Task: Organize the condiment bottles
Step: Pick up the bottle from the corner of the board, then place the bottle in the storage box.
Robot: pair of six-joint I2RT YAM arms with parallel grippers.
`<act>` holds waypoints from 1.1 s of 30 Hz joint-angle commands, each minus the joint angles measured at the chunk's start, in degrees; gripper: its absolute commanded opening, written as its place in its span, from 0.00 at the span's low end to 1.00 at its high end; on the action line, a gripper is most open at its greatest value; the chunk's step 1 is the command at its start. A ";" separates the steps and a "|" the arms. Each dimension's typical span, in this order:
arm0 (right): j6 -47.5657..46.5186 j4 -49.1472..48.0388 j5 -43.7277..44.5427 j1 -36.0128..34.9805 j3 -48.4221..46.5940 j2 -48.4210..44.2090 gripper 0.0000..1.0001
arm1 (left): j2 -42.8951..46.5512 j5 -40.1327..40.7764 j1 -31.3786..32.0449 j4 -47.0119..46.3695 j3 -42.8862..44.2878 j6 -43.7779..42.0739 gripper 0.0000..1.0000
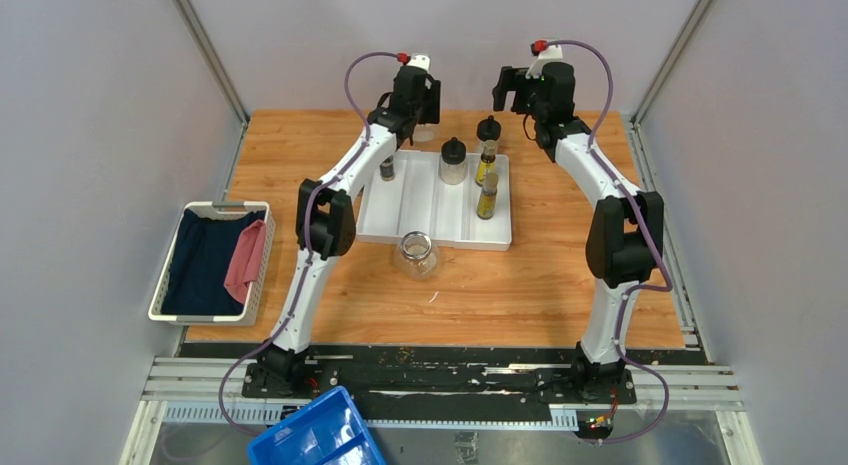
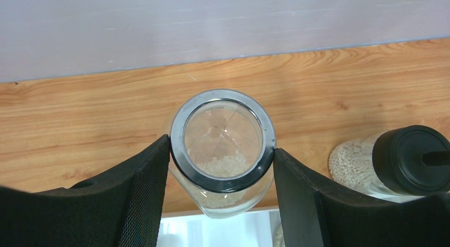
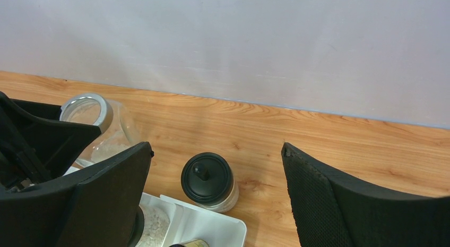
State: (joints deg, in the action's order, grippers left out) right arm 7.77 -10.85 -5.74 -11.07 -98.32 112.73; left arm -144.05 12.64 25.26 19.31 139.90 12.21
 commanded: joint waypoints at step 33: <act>-2.03 1.45 3.54 -1.43 7.49 -11.22 0.96 | 22.88 -4.12 0.67 -8.84 -21.22 -2.28 0.00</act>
State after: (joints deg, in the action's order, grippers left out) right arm 6.81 -9.80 -3.64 -11.64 -92.40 104.55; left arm -126.19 9.87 25.65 15.03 119.77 10.48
